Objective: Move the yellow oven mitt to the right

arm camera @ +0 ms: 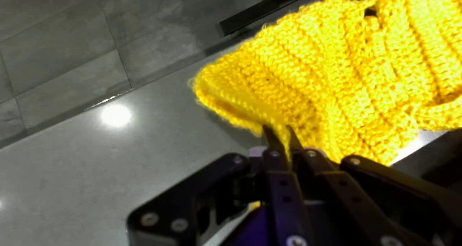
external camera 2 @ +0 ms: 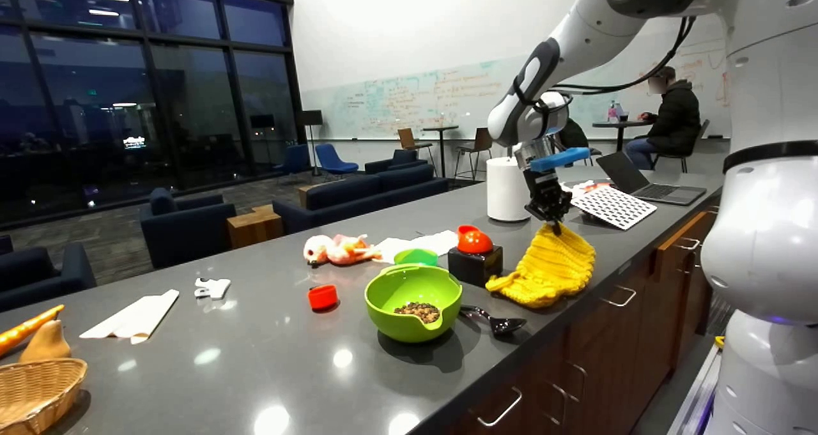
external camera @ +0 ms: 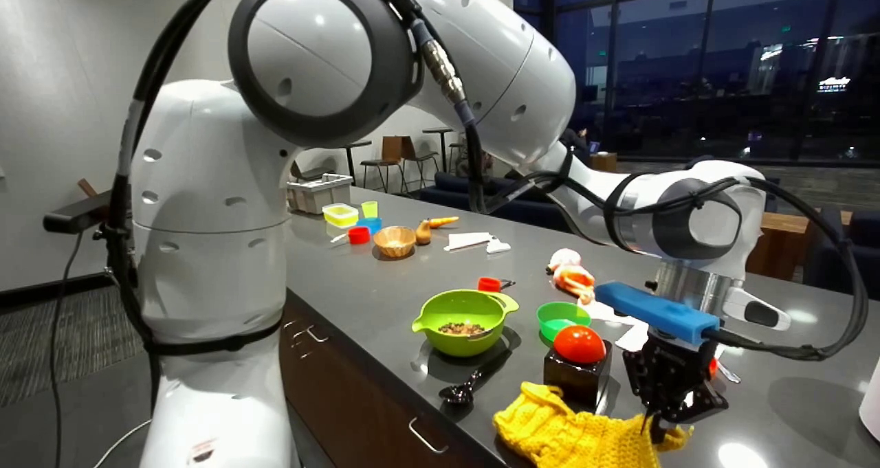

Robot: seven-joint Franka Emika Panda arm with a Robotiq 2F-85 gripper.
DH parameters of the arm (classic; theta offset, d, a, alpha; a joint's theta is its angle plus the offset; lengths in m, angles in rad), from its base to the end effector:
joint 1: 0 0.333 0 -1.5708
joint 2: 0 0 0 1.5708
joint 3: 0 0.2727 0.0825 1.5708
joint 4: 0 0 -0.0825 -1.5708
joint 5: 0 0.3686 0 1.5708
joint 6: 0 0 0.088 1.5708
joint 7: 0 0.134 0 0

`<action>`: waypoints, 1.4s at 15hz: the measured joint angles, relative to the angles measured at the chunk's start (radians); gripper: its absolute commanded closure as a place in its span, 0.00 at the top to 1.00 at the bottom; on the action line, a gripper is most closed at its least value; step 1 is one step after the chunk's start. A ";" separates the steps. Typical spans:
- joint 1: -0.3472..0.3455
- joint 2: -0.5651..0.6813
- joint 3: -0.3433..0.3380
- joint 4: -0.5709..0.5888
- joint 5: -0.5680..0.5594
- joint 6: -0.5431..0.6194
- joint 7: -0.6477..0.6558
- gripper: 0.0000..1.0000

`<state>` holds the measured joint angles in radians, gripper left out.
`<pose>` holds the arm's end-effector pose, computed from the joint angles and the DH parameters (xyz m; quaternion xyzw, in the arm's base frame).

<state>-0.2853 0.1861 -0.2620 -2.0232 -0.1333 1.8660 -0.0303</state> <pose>0.4329 -0.2801 0.2811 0.9564 -0.2240 -0.1847 0.0322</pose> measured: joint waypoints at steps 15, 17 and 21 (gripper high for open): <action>0.005 -0.166 0.001 -0.209 0.028 0.150 -0.113 1.00; 0.029 -0.217 0.017 -0.212 -0.011 0.149 -0.082 1.00; 0.077 -0.322 0.068 -0.220 -0.042 0.145 -0.002 1.00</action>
<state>-0.2080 -0.1358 -0.1944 -2.2428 -0.1755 2.0114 -0.0321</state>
